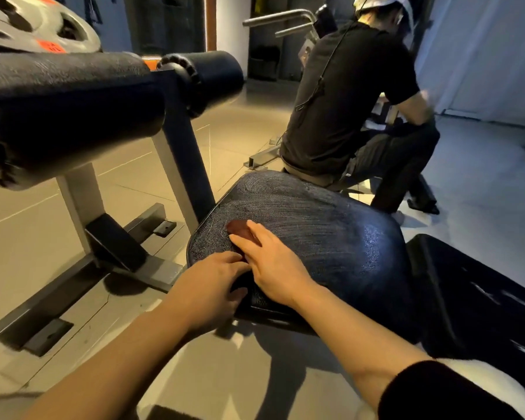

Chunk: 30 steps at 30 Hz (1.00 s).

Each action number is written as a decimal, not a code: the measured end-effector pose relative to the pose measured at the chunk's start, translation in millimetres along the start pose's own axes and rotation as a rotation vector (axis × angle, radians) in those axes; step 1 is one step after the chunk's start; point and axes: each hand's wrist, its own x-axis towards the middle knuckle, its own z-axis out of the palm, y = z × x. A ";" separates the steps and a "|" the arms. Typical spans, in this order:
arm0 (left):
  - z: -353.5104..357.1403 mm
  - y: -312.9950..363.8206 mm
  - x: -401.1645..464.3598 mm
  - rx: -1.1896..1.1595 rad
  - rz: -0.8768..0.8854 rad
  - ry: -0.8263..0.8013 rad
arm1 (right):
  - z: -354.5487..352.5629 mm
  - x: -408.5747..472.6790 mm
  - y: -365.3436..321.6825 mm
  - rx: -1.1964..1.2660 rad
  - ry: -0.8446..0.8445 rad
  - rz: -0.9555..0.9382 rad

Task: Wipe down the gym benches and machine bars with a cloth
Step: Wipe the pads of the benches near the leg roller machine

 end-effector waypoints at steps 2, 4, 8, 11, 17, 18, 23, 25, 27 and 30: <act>5.0 4.3 -1.2 0.031 0.017 0.026 | -3.4 -10.8 10.6 0.012 -0.007 0.006; 13.4 9.6 0.0 0.068 0.056 0.037 | -8.5 -26.0 23.0 0.024 -0.007 0.040; 21.1 24.5 7.6 0.115 0.090 0.047 | -22.9 -60.5 63.9 0.024 0.017 0.167; 23.9 37.3 9.2 0.081 0.115 0.037 | -32.4 -93.5 103.0 0.025 0.054 0.284; 32.9 53.1 3.0 0.110 0.109 0.030 | -38.5 -139.6 131.5 0.047 0.164 0.464; 34.0 54.2 0.4 0.115 0.107 0.027 | -37.1 -140.6 129.6 0.030 0.181 0.458; 35.6 54.2 -17.1 0.088 0.069 0.013 | -26.0 -136.2 101.7 -0.007 0.181 0.367; 34.0 50.0 -24.9 0.091 0.037 0.005 | -21.4 -131.9 84.1 -0.018 0.161 0.324; 31.0 43.8 -32.4 0.092 -0.013 0.003 | -18.8 -124.3 64.2 -0.022 0.134 0.291; 20.4 33.7 -41.8 0.102 -0.081 0.034 | -13.7 -104.9 30.9 -0.037 0.087 0.228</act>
